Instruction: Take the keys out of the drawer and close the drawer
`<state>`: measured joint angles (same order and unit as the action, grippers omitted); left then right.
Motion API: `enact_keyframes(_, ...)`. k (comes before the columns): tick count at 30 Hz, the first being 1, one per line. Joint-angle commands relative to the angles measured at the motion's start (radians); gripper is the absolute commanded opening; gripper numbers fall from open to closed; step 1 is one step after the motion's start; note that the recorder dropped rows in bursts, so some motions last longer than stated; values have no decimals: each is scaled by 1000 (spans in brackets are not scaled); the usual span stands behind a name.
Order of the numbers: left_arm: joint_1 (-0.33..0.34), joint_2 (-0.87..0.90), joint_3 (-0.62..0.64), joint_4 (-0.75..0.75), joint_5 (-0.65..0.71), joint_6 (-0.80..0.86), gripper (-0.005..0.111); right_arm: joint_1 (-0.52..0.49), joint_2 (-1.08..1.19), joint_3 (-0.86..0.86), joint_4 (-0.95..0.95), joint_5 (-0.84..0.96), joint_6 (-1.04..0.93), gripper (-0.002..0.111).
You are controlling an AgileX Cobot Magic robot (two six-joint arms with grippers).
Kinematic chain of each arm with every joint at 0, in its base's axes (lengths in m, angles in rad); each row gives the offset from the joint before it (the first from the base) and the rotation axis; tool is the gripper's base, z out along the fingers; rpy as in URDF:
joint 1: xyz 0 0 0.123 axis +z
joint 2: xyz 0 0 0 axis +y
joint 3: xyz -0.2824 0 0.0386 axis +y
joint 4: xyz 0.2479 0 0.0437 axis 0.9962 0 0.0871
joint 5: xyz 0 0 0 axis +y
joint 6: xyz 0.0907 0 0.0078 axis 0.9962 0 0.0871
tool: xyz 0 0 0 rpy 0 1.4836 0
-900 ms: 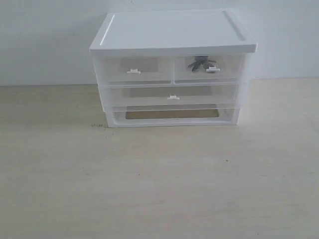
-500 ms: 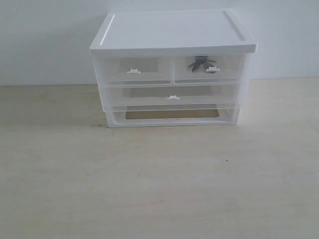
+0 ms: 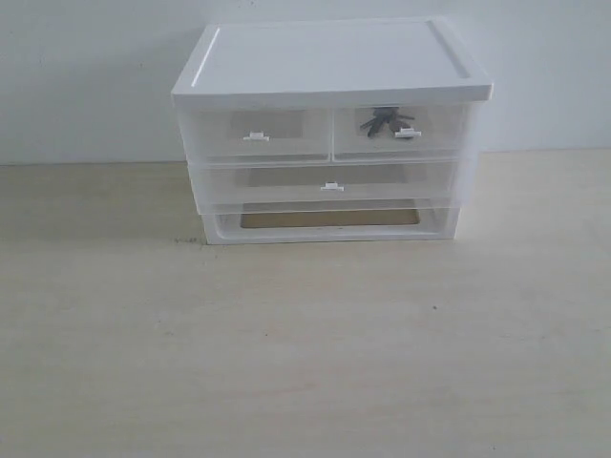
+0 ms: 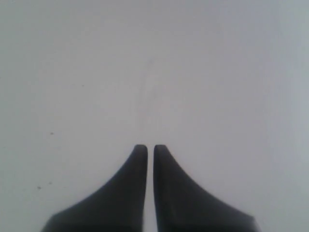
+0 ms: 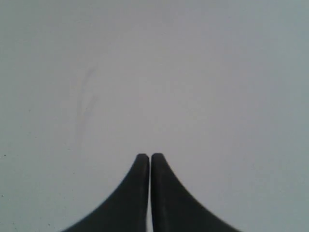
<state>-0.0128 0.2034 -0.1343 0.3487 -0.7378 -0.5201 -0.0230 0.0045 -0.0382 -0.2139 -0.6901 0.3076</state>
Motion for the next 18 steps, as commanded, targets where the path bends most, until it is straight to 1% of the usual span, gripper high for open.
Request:
enact_keyframes(1,2,207,-93,192,-145,-63,4,-7,82,-73,-66,10,61,0)
enact_keyframes(5,2,425,-154,347,-267,-99,4,-7,238,-114,-112,4,78,0)
enact_keyframes(10,2,716,-217,511,-385,-81,4,-7,492,-164,-215,-23,118,0)
enact_keyframes(12,2,841,-243,540,-427,-32,4,-7,609,-183,-227,-75,139,0)
enact_keyframes(14,0,962,-271,538,-474,39,4,-7,729,-201,-249,-151,124,0)
enact_keyframes(18,0,1170,-345,609,-483,156,4,-7,962,-274,-314,-204,122,0)
